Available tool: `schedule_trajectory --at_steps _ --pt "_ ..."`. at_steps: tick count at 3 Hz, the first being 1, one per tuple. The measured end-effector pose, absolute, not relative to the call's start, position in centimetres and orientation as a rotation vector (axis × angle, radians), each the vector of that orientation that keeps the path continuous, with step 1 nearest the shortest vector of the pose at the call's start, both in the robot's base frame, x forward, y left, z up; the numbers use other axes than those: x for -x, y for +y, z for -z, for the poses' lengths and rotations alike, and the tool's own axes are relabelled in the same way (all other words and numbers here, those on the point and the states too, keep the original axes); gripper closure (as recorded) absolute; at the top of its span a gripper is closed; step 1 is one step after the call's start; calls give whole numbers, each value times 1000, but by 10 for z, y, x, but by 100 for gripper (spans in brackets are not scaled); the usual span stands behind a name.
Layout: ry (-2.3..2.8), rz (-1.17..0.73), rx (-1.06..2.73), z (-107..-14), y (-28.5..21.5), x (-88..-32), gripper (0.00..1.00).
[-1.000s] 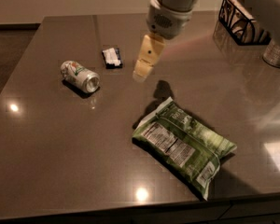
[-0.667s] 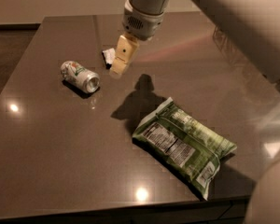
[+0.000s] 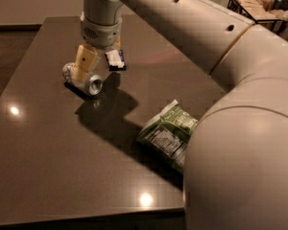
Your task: Place 7up can upright
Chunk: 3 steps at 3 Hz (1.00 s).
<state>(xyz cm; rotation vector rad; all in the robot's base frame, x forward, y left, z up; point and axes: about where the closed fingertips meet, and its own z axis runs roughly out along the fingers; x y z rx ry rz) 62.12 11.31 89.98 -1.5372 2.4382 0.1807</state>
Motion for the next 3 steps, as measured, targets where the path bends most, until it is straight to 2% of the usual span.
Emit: schedule_trajectory --at_steps 1,3 --pt "2466 -128 1566 -884 164 -622 0" --pt "2502 -76 1610 -862 208 -627 0"
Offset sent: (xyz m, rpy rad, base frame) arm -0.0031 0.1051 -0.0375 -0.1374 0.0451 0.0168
